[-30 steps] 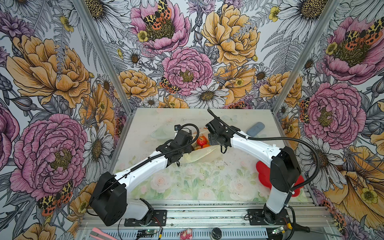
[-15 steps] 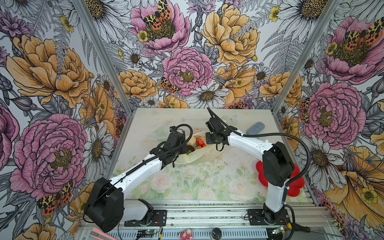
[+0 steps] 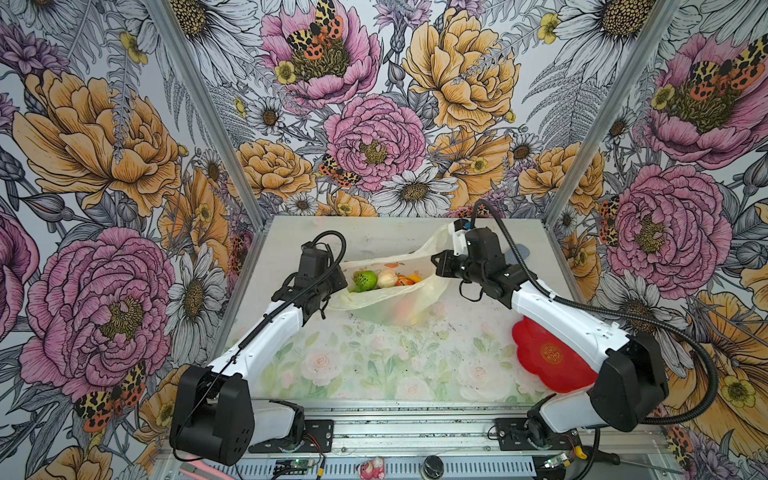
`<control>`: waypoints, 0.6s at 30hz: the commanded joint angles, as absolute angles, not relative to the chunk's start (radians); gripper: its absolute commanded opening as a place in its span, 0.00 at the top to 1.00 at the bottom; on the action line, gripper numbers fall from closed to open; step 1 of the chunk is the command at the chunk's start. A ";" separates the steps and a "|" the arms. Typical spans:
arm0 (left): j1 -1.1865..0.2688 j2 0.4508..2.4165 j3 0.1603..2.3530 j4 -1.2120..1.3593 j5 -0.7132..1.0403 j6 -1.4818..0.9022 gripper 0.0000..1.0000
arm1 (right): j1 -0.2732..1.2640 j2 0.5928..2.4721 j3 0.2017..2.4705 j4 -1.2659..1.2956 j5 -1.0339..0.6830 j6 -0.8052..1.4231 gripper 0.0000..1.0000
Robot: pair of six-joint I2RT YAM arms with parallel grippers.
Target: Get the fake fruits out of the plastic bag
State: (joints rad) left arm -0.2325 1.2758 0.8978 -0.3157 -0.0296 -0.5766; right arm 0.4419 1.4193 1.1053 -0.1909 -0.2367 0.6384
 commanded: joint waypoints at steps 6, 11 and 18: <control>-0.303 1.473 1.029 -0.376 -0.040 -0.500 1.00 | 0.374 1.460 0.935 0.076 -0.288 0.797 1.00; -0.317 1.459 0.964 -0.407 -0.097 -0.537 0.75 | 0.373 1.440 0.910 0.062 -0.275 0.779 1.00; -0.406 1.281 0.899 -0.551 -0.298 -0.608 0.29 | 0.406 1.410 0.878 0.041 -0.264 0.742 1.00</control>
State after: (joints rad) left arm -0.3756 1.3487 0.9195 -0.4816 -0.1818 -0.5678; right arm 0.3882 1.4502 0.8989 0.0204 -0.2821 0.7662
